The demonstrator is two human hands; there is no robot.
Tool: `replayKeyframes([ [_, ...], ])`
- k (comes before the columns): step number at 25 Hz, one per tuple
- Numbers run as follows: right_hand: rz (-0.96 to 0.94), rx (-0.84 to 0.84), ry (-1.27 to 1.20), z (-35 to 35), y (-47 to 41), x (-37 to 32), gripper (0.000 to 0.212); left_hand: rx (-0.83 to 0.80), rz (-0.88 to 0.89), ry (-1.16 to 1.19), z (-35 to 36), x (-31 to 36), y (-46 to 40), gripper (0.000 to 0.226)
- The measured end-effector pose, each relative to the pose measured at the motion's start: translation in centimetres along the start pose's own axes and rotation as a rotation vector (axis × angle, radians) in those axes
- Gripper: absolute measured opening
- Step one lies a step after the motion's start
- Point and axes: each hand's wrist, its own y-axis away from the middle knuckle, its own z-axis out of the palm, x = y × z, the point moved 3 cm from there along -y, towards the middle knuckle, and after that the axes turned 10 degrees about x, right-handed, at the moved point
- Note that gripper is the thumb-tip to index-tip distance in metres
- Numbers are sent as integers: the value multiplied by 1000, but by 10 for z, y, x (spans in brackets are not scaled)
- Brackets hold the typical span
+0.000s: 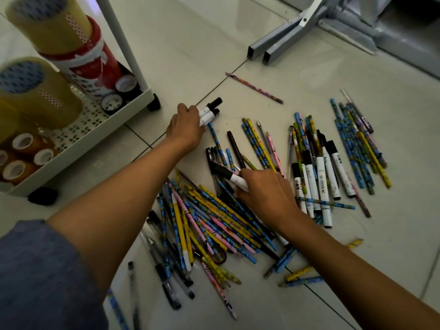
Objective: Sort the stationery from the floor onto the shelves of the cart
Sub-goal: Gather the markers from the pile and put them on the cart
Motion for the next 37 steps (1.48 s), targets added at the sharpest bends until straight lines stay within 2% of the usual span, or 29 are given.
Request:
replayKeyframes([
  [3, 50, -29, -140, 5, -1, 5, 21, 0, 21, -24, 6, -3, -3, 43],
  [5, 169, -47, -340, 7, -1, 15, 18, -2, 54, -6, 6, -2, 0, 39],
  [7, 304, -43, -546, 5, 2, 23, 26, 13, 69, 72, 2, 3, 7, 38],
  [10, 468, 11, -723, -7, 7, 36, 32, 48, 6, 249, -11, 14, 21, 36],
  [14, 624, 117, -839, -23, 21, 66, 27, -22, -92, 364, -16, 37, 58, 27],
  [16, 642, 149, -812, -28, 31, 80, 25, -86, -130, 435, -8, 50, 83, 22],
  [19, 589, 38, -726, -26, 49, 90, 13, -158, -167, 480, 10, 70, 119, 20],
  [21, 521, -32, -603, -20, 63, 89, 24, -153, -118, 377, 22, 80, 136, 27],
  [23, 401, -40, -374, -12, 75, 83, 35, -120, -52, 219, 33, 85, 145, 35],
  [26, 232, 4, -65, -10, 84, 71, 37, -70, 55, 56, 40, 93, 149, 39],
  [33, 147, 53, 20, -10, 90, 66, 36, -41, -45, -18, 34, 108, 158, 33],
  [37, 194, 90, -95, -9, 94, 66, 34, -84, -132, 155, 40, 101, 155, 39],
])
